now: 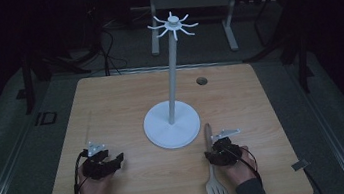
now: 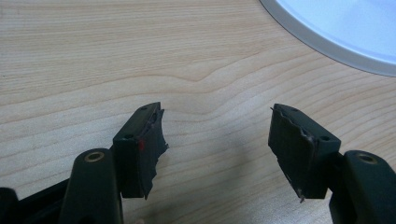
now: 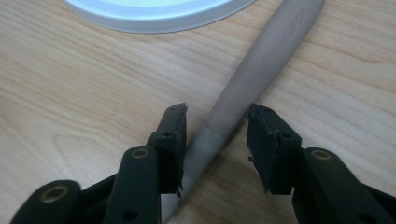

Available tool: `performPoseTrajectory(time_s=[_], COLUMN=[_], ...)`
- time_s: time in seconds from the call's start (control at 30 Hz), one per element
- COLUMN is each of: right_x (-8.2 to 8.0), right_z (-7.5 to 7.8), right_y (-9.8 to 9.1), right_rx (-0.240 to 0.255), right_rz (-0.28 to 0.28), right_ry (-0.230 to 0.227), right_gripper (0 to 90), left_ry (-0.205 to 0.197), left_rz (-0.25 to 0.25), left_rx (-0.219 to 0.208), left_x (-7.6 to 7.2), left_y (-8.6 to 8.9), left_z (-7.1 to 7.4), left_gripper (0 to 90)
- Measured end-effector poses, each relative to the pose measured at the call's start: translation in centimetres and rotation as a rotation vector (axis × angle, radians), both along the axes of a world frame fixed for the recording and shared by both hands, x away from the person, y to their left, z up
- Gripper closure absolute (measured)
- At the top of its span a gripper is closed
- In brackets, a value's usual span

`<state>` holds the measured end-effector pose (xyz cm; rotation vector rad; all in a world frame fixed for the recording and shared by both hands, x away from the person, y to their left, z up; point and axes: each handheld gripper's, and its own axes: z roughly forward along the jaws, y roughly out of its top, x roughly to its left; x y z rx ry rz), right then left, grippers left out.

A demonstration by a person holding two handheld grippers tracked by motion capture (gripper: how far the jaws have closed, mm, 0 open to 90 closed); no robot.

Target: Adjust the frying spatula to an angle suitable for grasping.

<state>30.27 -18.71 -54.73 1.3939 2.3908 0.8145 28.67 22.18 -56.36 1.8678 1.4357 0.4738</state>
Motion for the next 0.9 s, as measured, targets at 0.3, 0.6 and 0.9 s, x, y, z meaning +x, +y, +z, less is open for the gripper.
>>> performPoseTrajectory(time_s=[0.3,0.6,0.9], right_x=[0.0,0.1,-0.8], right_z=[0.6,0.7,1.2], right_y=[-0.3,-2.2,-1.6], right_rx=[-0.064,-0.05,0.013], right_rz=[-0.01,-0.056,0.076], right_ry=[0.015,0.007,-0.056], right_gripper=[69.0,75.2,75.8], left_ry=[-0.001,0.001,0.003], left_rz=[0.002,0.001,-0.001], left_rx=[-0.004,0.002,0.007], left_x=[-0.1,-0.1,0.0], left_y=[0.1,0.0,-0.1], left_z=[0.0,0.0,-0.1], left_gripper=[35.7,35.7,35.7])
